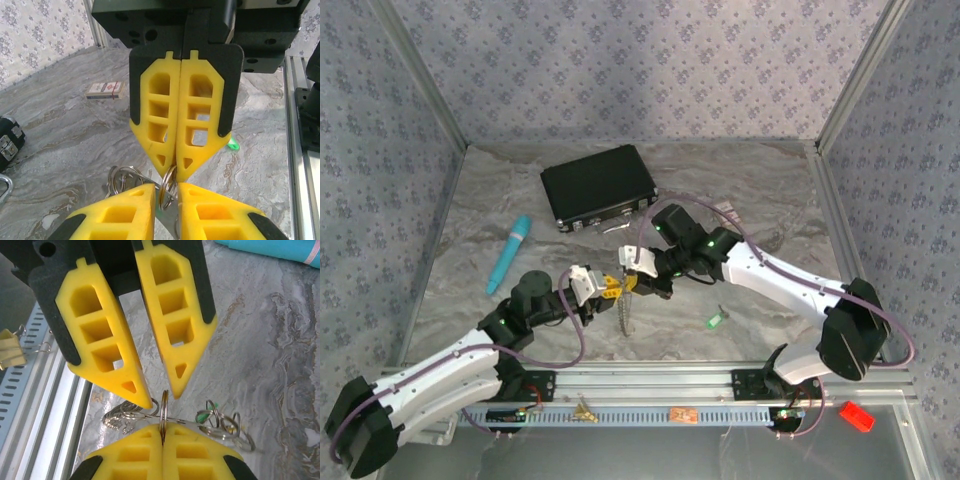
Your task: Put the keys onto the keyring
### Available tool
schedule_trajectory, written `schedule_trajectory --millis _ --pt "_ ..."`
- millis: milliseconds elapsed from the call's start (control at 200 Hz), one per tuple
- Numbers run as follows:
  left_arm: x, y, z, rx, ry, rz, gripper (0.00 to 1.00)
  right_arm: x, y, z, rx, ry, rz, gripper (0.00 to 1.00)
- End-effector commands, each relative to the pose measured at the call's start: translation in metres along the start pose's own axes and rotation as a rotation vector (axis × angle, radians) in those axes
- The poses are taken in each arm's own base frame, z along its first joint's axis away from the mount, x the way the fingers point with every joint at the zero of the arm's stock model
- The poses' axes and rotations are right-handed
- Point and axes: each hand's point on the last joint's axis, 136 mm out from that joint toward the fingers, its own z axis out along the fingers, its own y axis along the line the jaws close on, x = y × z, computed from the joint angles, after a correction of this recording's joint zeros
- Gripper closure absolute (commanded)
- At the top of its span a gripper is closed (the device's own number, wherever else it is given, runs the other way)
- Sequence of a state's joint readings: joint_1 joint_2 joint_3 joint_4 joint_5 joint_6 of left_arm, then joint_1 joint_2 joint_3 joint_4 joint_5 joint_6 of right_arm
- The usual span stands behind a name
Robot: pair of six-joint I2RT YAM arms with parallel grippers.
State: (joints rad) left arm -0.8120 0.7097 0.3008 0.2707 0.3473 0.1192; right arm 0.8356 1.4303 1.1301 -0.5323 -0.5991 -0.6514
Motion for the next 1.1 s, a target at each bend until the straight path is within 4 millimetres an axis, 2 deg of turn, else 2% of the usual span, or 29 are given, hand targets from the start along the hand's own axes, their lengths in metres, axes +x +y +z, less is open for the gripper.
schedule_trajectory --millis 0,60,80,110,555,625,695,720,755,815,989,1094 --pt "-0.009 -0.002 0.001 0.014 0.010 0.022 0.83 0.003 0.003 -0.002 -0.002 0.071 -0.033 1.00" --pt "-0.008 -0.003 0.002 0.023 0.014 0.024 0.84 0.006 0.005 0.000 -0.008 0.087 -0.038 1.00" --pt "-0.008 -0.002 0.002 0.023 0.016 0.027 0.84 -0.004 0.002 -0.004 0.007 0.074 -0.054 1.00" --pt "-0.009 -0.003 0.003 0.025 0.014 0.030 0.86 -0.006 0.002 -0.004 0.008 0.077 -0.061 1.00" --pt "-0.016 -0.007 0.003 0.053 -0.013 0.045 1.00 -0.011 0.003 -0.002 -0.002 0.064 -0.061 1.00" --pt "-0.017 -0.007 0.003 0.052 -0.026 0.048 1.00 -0.013 0.001 -0.006 0.002 0.031 -0.042 0.96" --pt "-0.017 -0.007 0.002 0.050 -0.036 0.047 1.00 -0.016 -0.003 -0.013 0.013 -0.007 -0.017 0.84" --pt "-0.017 -0.007 0.002 0.049 -0.037 0.048 1.00 -0.005 -0.001 -0.009 0.004 -0.001 0.007 0.79" --pt "-0.017 -0.007 0.002 0.049 -0.041 0.047 1.00 -0.002 -0.003 -0.010 0.008 -0.010 0.026 0.74" --pt "-0.016 -0.007 0.002 0.048 -0.042 0.044 1.00 0.001 -0.004 -0.011 0.012 -0.019 0.047 0.72" --pt "-0.016 -0.007 0.002 0.047 -0.047 0.044 1.00 0.006 -0.003 -0.011 0.016 -0.031 0.071 0.73" --pt "-0.017 -0.007 0.002 0.047 -0.049 0.045 1.00 0.006 -0.003 -0.011 0.010 -0.035 0.076 0.79"
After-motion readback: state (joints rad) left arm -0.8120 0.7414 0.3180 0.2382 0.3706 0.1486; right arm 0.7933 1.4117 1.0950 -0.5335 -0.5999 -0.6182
